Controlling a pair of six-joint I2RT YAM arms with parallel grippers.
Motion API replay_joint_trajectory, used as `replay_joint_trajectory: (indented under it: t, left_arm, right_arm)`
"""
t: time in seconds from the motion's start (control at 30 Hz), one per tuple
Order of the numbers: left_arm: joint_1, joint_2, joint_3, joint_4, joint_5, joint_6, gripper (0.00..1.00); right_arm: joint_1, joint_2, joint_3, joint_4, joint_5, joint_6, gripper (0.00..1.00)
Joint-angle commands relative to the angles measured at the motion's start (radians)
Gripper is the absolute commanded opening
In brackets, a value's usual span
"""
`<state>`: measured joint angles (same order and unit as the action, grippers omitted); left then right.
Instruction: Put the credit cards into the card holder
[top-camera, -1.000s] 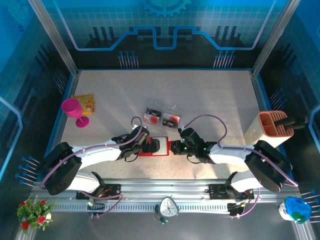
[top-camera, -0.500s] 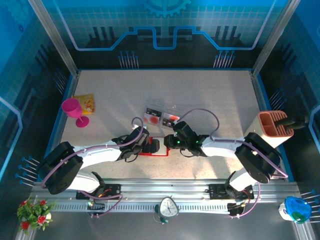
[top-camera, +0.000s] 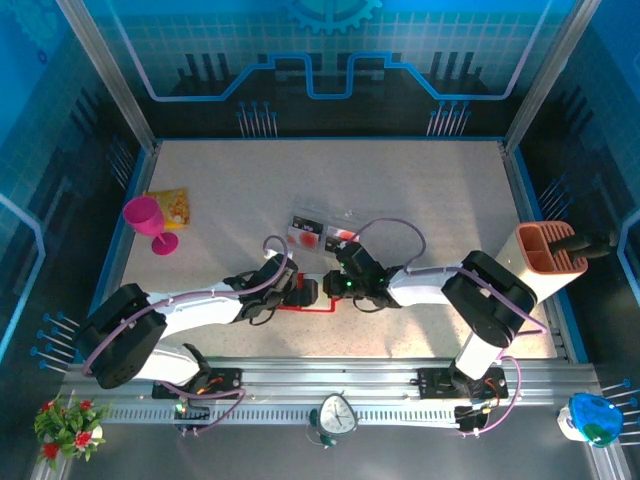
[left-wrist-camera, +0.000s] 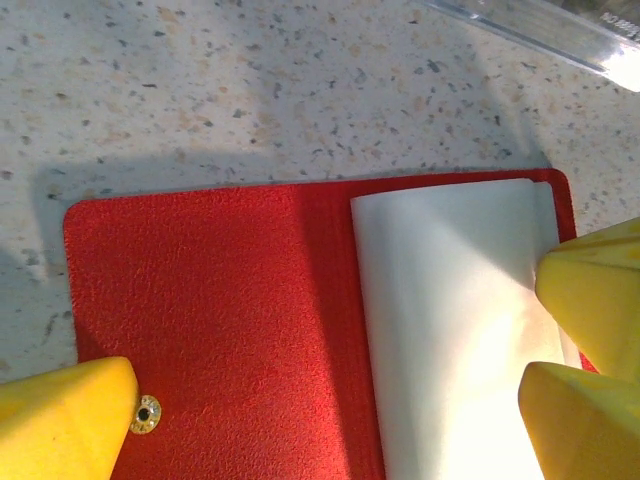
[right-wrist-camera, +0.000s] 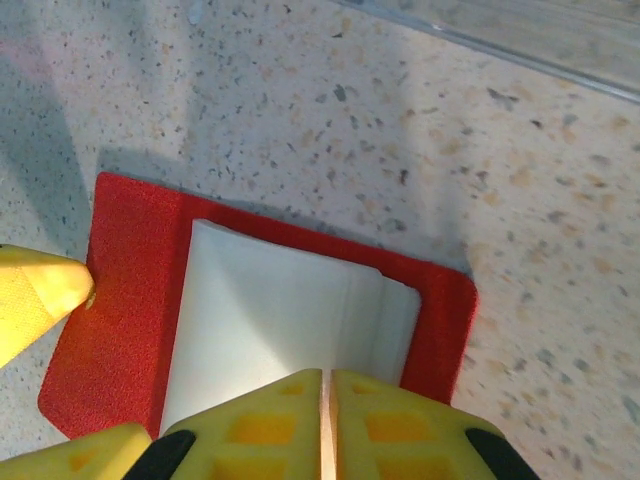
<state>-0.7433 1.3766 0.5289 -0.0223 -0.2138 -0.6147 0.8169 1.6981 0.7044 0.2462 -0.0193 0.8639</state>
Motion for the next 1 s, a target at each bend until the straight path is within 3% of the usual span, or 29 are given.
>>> replay_joint_trajectory:
  t: [0.0, 0.47, 0.97]
  left_arm:
    - [0.002, 0.01, 0.001, -0.083, -0.051, 0.04, 0.99]
    - [-0.006, 0.023, 0.003, -0.134, -0.099, 0.058, 0.99]
    - [-0.004, -0.063, -0.044, -0.094, -0.105, 0.033, 0.99]
  right_arm:
    - [-0.005, 0.053, 0.013, 0.018, -0.035, 0.011, 0.12]
    - [-0.004, 0.058, 0.023, 0.071, -0.069, 0.04, 0.11]
    - [-0.022, 0.019, 0.073, -0.042, -0.04, -0.028, 0.1]
